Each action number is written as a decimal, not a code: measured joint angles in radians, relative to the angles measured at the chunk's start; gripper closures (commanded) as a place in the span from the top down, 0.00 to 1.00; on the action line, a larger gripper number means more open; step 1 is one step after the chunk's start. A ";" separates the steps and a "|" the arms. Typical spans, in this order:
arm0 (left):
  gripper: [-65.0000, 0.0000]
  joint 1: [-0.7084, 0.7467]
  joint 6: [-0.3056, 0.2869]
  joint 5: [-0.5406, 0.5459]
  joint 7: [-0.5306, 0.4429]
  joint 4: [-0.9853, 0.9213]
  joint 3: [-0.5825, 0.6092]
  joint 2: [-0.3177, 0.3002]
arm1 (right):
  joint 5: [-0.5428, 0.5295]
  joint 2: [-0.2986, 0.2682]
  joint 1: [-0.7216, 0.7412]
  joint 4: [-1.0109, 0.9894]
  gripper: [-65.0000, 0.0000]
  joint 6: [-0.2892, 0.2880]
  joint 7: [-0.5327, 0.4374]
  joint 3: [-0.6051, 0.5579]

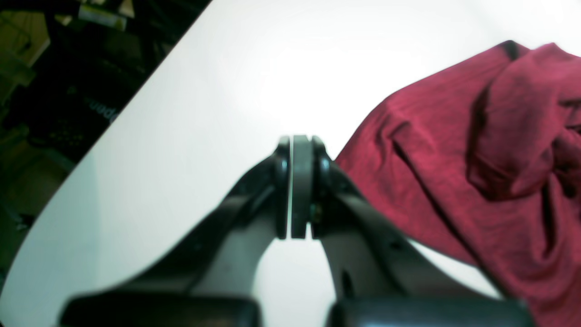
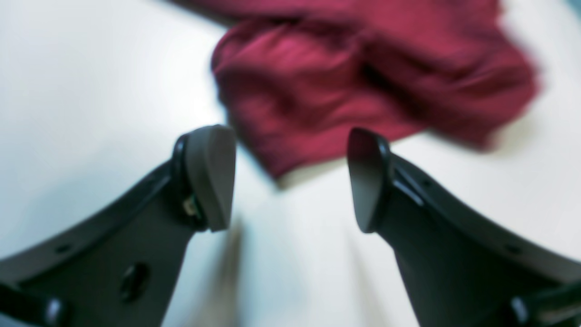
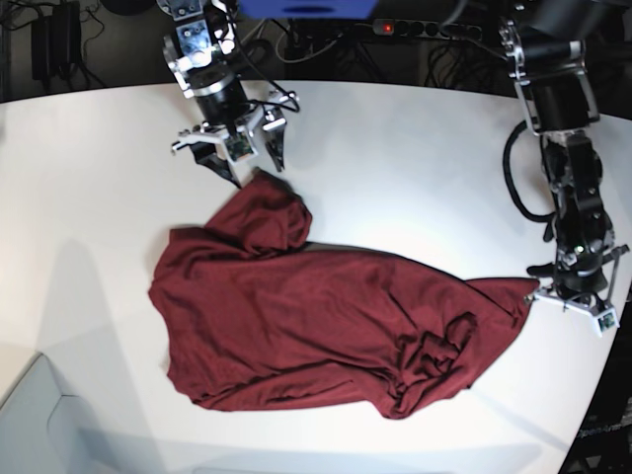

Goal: Layout the t-shirt on the table in an organized manner, then fold the t-shirt properly
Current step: 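Grasp the shirt's collar edge with the right gripper and pull it up, then move the left gripper next to the right gripper and grasp the shirt, then lift the shirt fabric with the left gripper beside the right gripper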

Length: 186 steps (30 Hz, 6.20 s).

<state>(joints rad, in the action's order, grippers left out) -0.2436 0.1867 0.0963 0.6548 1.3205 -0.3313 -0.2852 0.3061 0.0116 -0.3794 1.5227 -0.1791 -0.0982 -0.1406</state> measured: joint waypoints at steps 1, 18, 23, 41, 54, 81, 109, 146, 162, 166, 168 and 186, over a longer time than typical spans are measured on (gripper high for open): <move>0.01 0.007 0.000 -0.003 -0.005 -0.007 -0.002 -0.006 | 0.000 -0.004 0.012 -0.015 0.57 0.000 0.003 -0.008; 0.58 0.057 0.011 -0.010 -0.001 -0.053 -0.072 0.003 | 0.003 -0.012 0.118 -0.101 0.00 0.000 0.011 0.064; 0.58 0.062 0.012 -0.006 0.000 -0.057 -0.071 0.018 | 0.005 -0.036 -0.026 0.136 0.00 0.004 -0.106 0.082; 0.86 0.026 0.012 -0.007 -0.007 -0.089 -0.071 0.082 | -0.117 -0.036 -0.201 0.357 0.00 0.000 -0.249 0.321; 0.88 0.160 0.008 -0.006 0.000 0.108 -0.061 0.203 | -0.148 -0.031 -0.152 0.468 0.00 0.003 -0.249 0.139; 0.89 0.363 0.014 -0.018 -0.148 0.182 0.769 0.289 | -0.147 0.002 0.187 0.475 0.00 0.004 -0.020 0.019; 0.87 0.007 0.259 -0.002 -0.816 -0.536 1.001 0.430 | -0.147 0.000 0.185 0.473 0.00 0.004 -0.021 0.008; 0.02 0.282 0.262 0.000 -0.576 0.068 1.002 0.209 | -0.147 -0.003 0.198 0.462 0.00 0.004 -0.021 0.008; 0.61 0.380 0.259 -0.006 -0.519 0.125 0.997 0.196 | -0.147 -0.003 0.198 0.462 0.00 0.004 -0.021 0.008; 0.59 0.379 0.259 -0.001 -0.509 0.114 1.006 0.178 | -0.147 -0.003 0.198 0.462 0.00 0.004 -0.021 0.008; 0.59 0.375 0.259 0.001 -0.509 0.111 1.006 0.179 | -0.147 -0.003 0.198 0.462 0.00 0.004 -0.021 0.008; 0.33 0.282 0.258 0.001 -0.509 0.036 1.125 0.200 | -0.147 -0.003 0.197 0.463 0.00 0.004 -0.021 0.006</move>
<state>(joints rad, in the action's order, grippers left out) 0.0380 0.4450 0.0971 0.1455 1.3563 0.7937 -0.0856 0.1593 0.0082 -0.1825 1.9854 -0.1749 -0.1196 -0.1341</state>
